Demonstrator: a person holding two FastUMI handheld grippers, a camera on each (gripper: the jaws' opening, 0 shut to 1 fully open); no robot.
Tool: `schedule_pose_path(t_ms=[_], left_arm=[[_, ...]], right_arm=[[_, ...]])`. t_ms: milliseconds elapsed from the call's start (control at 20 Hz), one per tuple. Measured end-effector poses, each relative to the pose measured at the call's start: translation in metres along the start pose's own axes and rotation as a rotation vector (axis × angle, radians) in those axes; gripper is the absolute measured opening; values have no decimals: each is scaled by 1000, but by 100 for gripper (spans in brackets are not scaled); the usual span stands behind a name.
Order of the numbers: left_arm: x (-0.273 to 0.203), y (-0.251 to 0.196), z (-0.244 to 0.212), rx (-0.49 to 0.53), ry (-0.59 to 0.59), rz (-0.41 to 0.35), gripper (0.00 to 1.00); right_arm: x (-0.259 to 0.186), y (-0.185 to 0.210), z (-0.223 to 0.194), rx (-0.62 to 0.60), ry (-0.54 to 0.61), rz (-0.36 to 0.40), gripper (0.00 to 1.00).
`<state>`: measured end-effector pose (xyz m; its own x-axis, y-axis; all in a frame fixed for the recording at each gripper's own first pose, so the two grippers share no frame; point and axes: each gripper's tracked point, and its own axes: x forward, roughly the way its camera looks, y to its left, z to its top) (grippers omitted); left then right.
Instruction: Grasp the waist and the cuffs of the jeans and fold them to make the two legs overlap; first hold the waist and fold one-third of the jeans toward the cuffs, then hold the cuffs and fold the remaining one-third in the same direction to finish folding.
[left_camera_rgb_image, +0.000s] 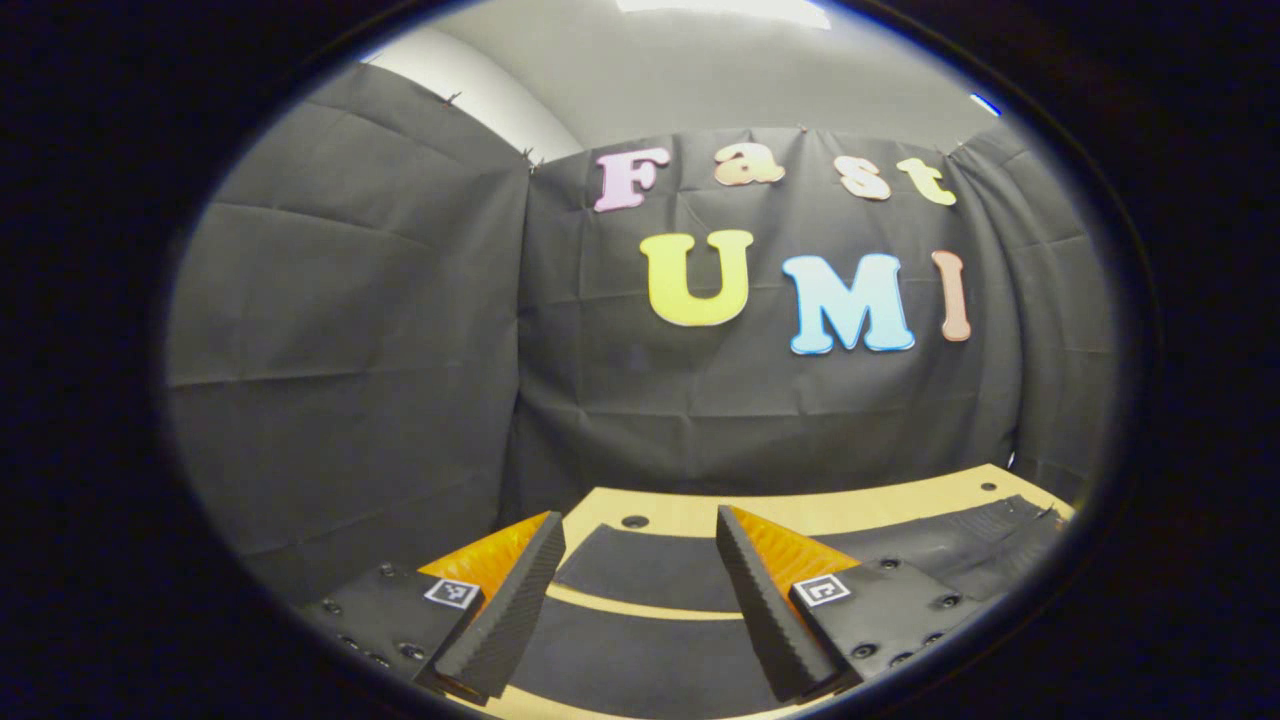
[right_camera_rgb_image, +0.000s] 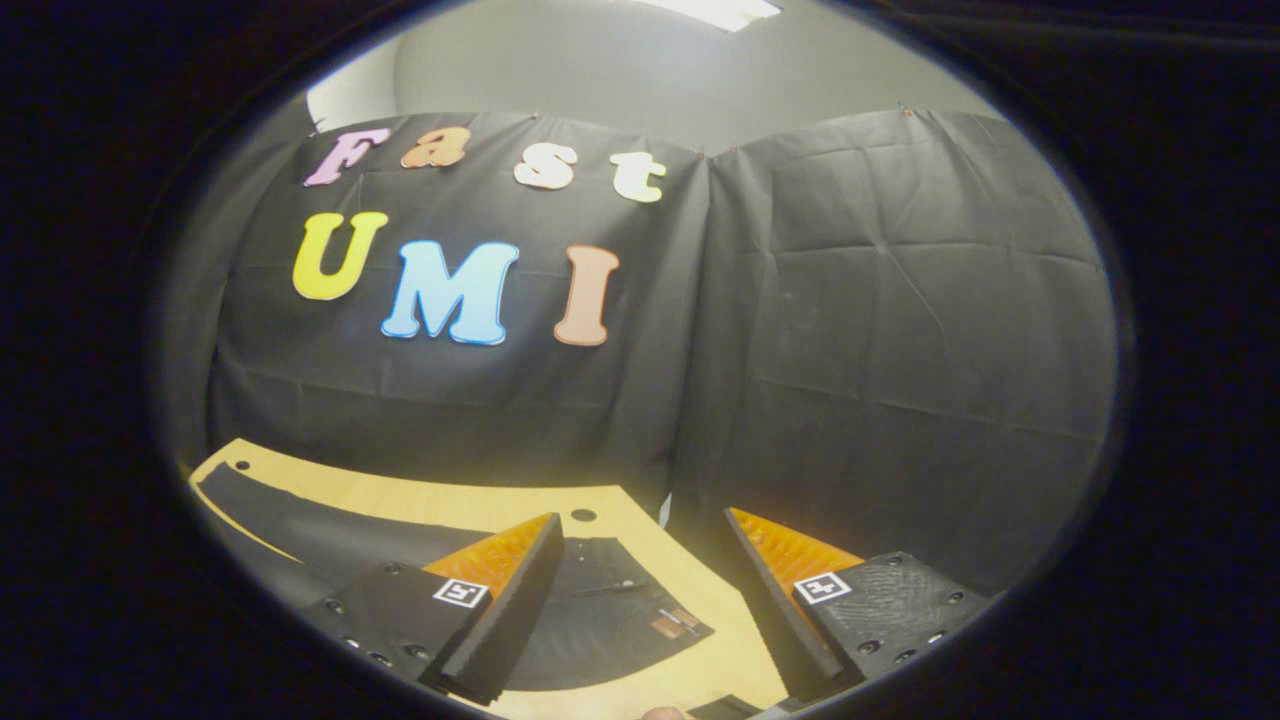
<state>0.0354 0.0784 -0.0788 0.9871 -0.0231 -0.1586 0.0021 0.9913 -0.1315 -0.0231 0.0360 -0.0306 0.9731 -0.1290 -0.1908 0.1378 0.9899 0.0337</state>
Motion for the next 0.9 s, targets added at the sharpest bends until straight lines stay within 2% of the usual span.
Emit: schedule_pose_path(t_ms=[100, 250, 300, 350, 500, 600, 650, 700, 900], left_arm=[[4, 8, -20, -31, 60, 26, 98], [4, 24, -53, -149, 171, 73, 100], [2, 33, -73, -179, 227, 101, 98], [1, 40, -91, -204, 281, 125, 100], [-5, 57, -130, -293, 389, 185, 98], [-6, 63, -154, -421, 452, 223, 98], [-9, 65, -173, -517, 508, 254, 98], [-16, 71, -195, -589, 577, 285, 98], [-23, 92, -222, -739, 671, 367, 99]], right_arm=[[9, 2, -23, 76, 88, 17, 94], [23, 4, -61, 180, 216, 37, 94], [26, 5, -73, 211, 258, 43, 94], [28, 6, -85, 241, 302, 48, 95], [36, 10, -110, 289, 384, 55, 97], [39, 11, -126, 339, 446, 60, 95], [40, 11, -143, 406, 524, 61, 89], [40, 13, -156, 449, 579, 56, 94], [40, 17, -196, 668, 792, 34, 96]])
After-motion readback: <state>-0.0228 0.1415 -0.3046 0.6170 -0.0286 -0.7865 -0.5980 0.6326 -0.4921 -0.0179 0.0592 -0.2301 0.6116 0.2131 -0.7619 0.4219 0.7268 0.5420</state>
